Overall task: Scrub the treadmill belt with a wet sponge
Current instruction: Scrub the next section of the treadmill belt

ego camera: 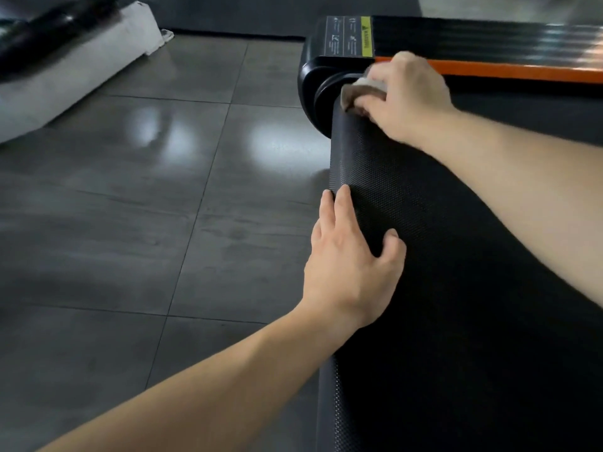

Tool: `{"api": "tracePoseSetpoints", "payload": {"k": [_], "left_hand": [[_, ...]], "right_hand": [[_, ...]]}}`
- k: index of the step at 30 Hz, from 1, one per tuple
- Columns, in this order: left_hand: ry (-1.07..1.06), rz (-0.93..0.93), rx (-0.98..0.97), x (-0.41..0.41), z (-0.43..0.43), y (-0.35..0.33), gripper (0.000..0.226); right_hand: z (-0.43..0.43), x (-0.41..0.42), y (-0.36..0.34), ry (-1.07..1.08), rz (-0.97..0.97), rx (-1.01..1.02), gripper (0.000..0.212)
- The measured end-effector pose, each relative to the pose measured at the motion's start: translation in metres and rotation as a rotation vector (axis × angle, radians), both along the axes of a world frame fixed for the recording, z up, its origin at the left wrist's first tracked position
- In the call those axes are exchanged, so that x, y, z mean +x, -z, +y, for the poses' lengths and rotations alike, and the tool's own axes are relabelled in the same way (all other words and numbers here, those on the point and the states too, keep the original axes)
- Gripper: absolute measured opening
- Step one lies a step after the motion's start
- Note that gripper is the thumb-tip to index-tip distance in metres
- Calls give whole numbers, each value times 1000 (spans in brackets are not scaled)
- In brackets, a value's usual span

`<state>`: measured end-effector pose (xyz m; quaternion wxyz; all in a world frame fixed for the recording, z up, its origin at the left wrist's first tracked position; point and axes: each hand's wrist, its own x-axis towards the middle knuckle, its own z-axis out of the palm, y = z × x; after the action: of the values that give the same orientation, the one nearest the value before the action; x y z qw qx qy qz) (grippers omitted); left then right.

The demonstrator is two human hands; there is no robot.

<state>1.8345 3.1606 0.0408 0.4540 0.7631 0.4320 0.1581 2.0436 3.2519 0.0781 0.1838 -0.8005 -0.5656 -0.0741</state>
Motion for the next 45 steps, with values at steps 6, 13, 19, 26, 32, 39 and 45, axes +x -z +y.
{"api": "tracePoseSetpoints", "payload": {"k": [6, 13, 19, 26, 32, 39, 45], "left_hand": [[2, -14, -4, -1, 1, 2, 82], [17, -22, -9, 0, 1, 4, 82], [17, -20, -35, -1, 3, 4, 82], [51, -57, -128, -16, -3, 6, 81], [87, -138, -284, -61, -43, 13, 79], [-38, -329, -411, -67, -50, 22, 75], [-86, -450, -595, -72, -51, 38, 96]], "right_hand": [[-13, -25, 6, -233, -18, -119, 29], [14, -9, 0, -3, -26, -19, 28], [-54, -24, 2, -372, 60, -137, 30], [-56, -39, 12, -96, 74, 16, 24], [-94, -42, 4, -233, 98, -41, 34], [-145, -101, 9, -257, 171, -32, 34], [-128, -83, 7, -112, 178, 14, 30]]}}
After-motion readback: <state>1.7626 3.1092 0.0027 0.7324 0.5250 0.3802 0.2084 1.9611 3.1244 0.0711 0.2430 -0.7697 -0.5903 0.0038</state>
